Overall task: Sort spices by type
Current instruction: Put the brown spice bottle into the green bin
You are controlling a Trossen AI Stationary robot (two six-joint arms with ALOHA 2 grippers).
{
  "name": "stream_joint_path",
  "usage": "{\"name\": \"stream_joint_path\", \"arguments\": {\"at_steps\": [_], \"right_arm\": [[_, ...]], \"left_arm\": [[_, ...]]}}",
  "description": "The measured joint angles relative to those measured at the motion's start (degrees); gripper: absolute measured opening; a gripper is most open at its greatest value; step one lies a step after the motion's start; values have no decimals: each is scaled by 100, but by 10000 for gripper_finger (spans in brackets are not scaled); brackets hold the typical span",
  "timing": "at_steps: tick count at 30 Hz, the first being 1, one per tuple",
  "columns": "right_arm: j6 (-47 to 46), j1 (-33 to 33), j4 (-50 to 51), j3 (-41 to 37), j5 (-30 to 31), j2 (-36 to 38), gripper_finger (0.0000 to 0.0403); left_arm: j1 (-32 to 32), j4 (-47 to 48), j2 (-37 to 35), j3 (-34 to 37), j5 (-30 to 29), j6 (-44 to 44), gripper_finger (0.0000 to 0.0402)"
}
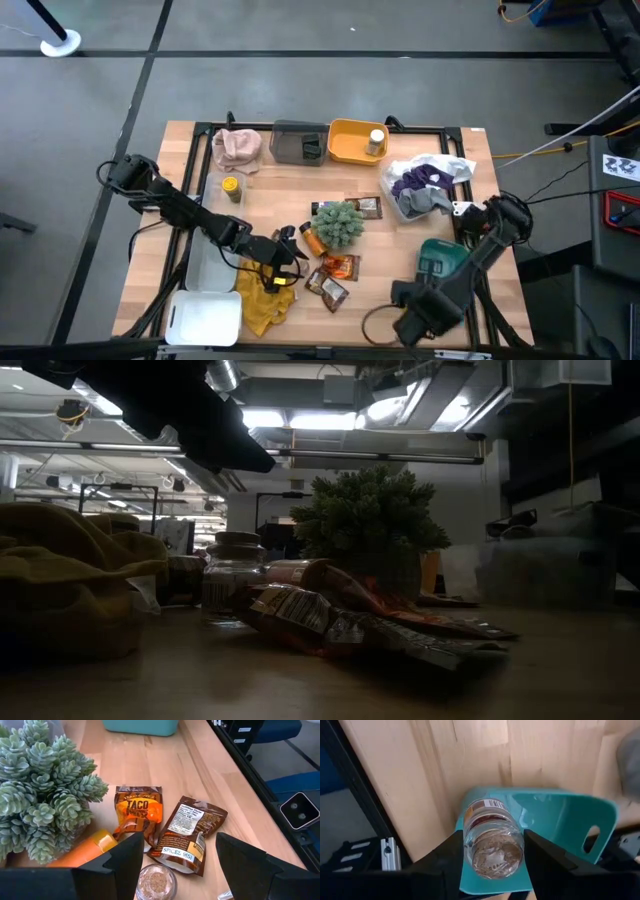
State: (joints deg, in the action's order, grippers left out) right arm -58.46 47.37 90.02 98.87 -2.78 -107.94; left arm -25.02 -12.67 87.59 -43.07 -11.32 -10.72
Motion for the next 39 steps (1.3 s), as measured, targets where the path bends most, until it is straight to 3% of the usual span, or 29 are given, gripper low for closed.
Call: {"name": "stream_joint_path", "arguments": {"at_steps": [9, 23, 32, 39], "right_arm": [[-1292, 600, -7, -60, 496, 0, 177], [-1227, 617, -30, -1257, 472, 293, 177], [-1322, 508, -1292, -2247, 412, 786, 177], [-1330, 510, -1983, -2889, 40, 824, 177]], "left_arm": [[2, 0, 0, 0, 0, 28, 232], [2, 0, 0, 0, 1, 354, 232], [2, 0, 0, 0, 0, 388, 232], [2, 0, 0, 0, 1, 388, 232]]}}
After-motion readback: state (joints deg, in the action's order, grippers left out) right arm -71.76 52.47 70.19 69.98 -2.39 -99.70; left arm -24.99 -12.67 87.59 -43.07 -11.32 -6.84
